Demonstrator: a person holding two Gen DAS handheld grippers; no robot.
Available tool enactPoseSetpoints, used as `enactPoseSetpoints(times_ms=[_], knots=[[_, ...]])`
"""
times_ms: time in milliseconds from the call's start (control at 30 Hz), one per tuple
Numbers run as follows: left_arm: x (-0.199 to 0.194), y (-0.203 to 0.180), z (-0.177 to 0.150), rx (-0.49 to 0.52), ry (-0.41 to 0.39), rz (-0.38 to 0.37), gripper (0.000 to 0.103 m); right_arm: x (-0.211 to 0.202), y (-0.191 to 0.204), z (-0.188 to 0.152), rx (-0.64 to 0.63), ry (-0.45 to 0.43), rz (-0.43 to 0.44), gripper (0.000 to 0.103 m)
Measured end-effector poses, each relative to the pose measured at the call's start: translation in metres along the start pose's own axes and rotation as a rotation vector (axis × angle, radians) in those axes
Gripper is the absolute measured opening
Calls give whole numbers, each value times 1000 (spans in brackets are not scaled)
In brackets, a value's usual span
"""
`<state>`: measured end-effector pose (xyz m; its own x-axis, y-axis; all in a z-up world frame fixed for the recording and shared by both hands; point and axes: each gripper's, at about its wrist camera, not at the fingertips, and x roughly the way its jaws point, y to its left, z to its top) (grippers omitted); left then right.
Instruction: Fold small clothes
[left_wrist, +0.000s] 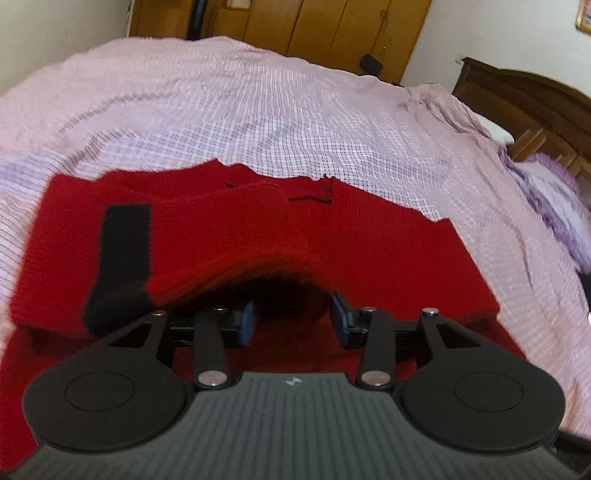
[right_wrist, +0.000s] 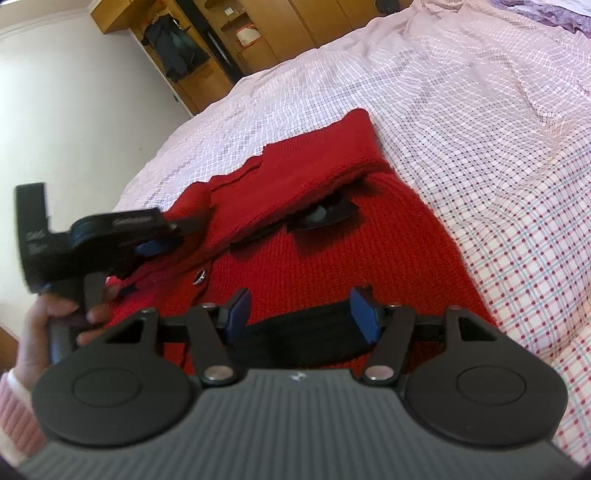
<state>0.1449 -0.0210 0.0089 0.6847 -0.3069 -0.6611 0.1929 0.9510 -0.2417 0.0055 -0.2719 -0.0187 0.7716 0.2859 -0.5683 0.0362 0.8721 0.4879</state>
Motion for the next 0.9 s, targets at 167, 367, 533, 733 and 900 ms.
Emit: enactPoseSetpoints(times_ms=[167, 367, 533, 733, 900], knots=[[-37, 16, -8, 4, -1, 61, 52, -1, 10, 3, -24, -2, 2, 63], [-74, 49, -22, -5, -38, 204, 52, 7, 40, 13, -107, 5, 22, 63], [-89, 79, -27, -36, -55, 283, 52, 32, 74, 28, -217, 29, 64, 63], [-78, 104, -31, -77, -36, 336, 52, 81, 107, 45, -290, 71, 68, 63], [-61, 120, -30, -120, -27, 364, 52, 114, 125, 51, -332, 64, 46, 63]])
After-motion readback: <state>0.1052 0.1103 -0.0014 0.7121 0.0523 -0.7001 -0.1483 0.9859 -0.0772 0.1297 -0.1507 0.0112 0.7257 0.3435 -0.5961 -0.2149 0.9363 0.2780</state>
